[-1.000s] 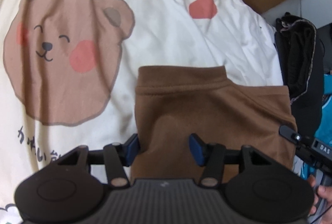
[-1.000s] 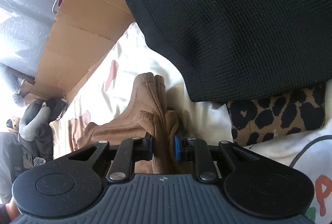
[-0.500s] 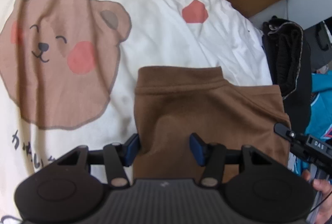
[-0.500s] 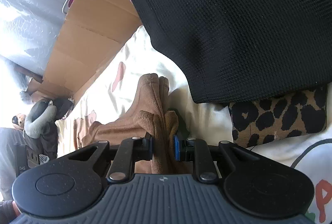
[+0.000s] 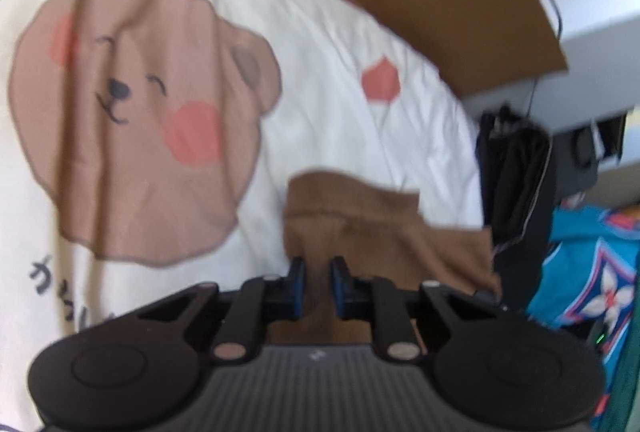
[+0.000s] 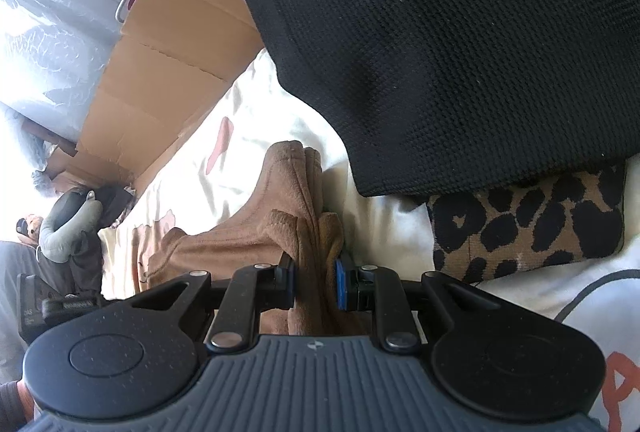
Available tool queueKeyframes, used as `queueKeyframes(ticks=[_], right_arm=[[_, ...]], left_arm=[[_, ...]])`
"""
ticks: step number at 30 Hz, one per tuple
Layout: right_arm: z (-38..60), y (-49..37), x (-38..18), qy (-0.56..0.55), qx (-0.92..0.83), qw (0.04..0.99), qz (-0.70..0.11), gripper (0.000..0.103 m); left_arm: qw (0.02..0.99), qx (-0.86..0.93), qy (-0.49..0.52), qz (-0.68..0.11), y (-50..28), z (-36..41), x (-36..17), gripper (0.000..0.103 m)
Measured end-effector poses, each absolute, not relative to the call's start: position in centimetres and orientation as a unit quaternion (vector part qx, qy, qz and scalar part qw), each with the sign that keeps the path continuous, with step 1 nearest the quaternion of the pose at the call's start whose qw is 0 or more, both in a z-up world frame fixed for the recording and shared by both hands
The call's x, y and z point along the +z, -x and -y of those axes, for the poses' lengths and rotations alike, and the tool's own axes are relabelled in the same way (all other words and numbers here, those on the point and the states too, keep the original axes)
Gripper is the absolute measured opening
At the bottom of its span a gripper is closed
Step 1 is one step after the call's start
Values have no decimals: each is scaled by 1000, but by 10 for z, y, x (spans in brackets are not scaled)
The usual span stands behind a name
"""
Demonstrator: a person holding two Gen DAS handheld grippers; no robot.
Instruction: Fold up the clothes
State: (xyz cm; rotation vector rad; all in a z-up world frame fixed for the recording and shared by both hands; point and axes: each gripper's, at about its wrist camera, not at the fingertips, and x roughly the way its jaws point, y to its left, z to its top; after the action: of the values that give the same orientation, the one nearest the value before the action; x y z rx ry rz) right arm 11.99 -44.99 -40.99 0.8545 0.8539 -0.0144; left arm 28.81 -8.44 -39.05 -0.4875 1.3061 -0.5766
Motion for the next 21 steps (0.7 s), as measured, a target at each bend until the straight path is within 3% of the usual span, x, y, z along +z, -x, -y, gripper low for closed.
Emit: queueKeyframes(ticks=[4,7,9,12,14,16,17,21], right_arm=[[451,-120,-412,-397,-5,824,-404,19],[451,-119,-410,-383,0,830,-406,19],[452,-118,-411,-383,1,830,-406,19],[454,-117,-414,-389,-1,826,-407,19],[454,-116,-415,-391,-2,825,-407,19],[455,-116,-415,-399,-3,823,-406,19],[455,-116,-415,-402,-4,821,-405,19],[455,-114,-417,-404,-7,821,-403,19]], left_arm=[[731,-270,208,-591,-289,83,-392,18],[727,-284,176,-600,-285,87,-393,34],[730,-297,149,-597,-282,91,-393,52],[731,-303,151,-593,-283,91,-397,53],[724,-301,180,-593,-288,89,-404,48],[719,-300,203,-593,-294,88,-409,31],[715,-299,211,-595,-296,88,-411,14],[709,-307,246,-586,-299,82,-409,4]])
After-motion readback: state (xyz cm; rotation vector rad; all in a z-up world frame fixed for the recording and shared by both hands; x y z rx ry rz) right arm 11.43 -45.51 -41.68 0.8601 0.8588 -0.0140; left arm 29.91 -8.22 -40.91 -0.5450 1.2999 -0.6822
